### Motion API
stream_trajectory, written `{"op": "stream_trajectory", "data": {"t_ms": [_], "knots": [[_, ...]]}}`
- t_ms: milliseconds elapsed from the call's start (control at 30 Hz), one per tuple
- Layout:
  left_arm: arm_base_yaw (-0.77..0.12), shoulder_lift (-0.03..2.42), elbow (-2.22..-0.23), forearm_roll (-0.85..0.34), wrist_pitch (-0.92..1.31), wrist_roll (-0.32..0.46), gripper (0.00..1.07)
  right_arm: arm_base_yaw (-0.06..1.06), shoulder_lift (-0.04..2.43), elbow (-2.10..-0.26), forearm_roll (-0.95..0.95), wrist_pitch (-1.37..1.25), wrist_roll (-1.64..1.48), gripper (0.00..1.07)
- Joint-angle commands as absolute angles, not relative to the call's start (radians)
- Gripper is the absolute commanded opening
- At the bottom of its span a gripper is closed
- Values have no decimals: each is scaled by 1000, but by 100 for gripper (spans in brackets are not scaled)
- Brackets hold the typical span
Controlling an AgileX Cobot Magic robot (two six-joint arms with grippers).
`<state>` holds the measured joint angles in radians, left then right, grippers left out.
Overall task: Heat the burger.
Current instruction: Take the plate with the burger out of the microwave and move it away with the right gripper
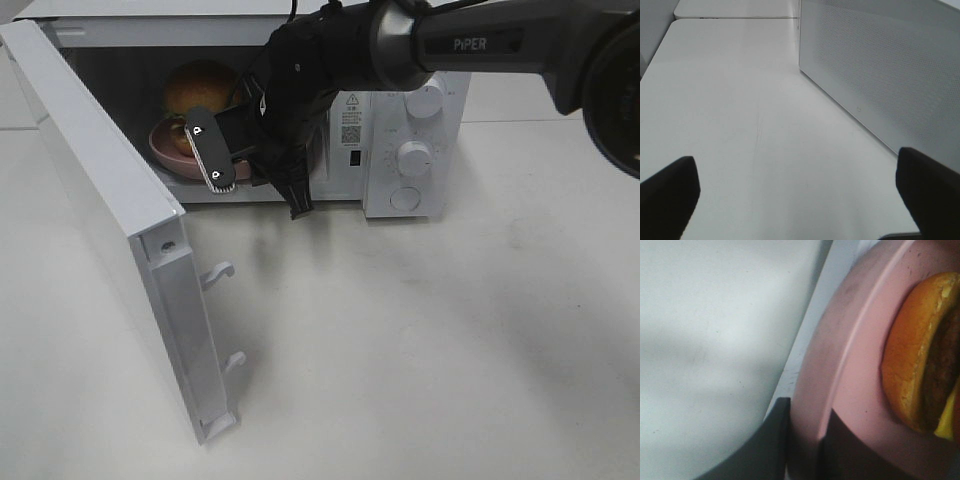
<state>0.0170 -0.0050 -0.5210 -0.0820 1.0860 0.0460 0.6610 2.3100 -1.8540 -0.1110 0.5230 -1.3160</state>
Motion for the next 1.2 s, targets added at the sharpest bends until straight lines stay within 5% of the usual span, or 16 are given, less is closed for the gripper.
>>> {"op": "stream_trajectory", "data": {"t_ms": [33, 1200], "knots": [[20, -11, -518, -84, 1073, 46, 100, 667, 2240, -1762, -97, 447, -1379, 0], [20, -11, -518, -84, 1073, 46, 100, 667, 1901, -1328, 123, 273, -1713, 0]]}}
